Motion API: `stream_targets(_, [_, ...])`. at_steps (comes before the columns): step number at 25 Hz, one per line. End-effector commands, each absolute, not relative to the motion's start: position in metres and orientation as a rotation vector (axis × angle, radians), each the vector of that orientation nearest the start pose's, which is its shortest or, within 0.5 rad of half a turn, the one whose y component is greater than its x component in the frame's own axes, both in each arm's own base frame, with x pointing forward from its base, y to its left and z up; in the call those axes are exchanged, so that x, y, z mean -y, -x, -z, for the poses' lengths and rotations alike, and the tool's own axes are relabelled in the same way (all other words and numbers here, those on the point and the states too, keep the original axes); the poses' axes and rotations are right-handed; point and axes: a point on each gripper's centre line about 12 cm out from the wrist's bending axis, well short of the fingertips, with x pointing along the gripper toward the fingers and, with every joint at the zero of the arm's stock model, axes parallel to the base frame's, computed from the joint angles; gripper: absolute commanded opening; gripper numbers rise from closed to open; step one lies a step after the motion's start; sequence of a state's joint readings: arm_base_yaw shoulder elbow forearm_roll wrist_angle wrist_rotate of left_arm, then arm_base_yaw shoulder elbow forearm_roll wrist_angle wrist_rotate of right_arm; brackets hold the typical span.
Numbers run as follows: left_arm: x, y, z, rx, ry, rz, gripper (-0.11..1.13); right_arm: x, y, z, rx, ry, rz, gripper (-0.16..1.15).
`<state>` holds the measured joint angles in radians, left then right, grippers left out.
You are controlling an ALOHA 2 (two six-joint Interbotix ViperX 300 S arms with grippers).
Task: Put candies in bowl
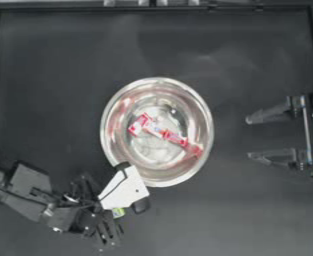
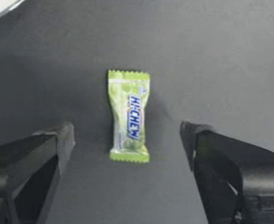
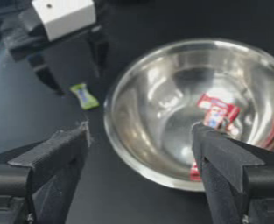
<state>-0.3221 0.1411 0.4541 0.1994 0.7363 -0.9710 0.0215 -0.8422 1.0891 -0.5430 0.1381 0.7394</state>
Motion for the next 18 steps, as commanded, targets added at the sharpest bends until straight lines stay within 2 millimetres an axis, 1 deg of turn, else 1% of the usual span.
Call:
stream_targets(1, [0.106, -0.369, -0.142, -1.227, 0.408, -0.357, 1.02, 0.003, -0.219, -0.26, -0.347, -0.187, 0.079, 0.98])
stream_targets(13, [0.107, -0.371, -0.126, -1.257, 0.383, -0.365, 1.02, 0.002, -0.22, -0.262, -0.333, -0.191, 0.069, 0.98])
stream_targets(18, [0.109, -0.377, -0.126, -1.251, 0.387, -0.359, 1.01, 0.001, -0.22, -0.262, -0.334, -0.192, 0.064, 0.98])
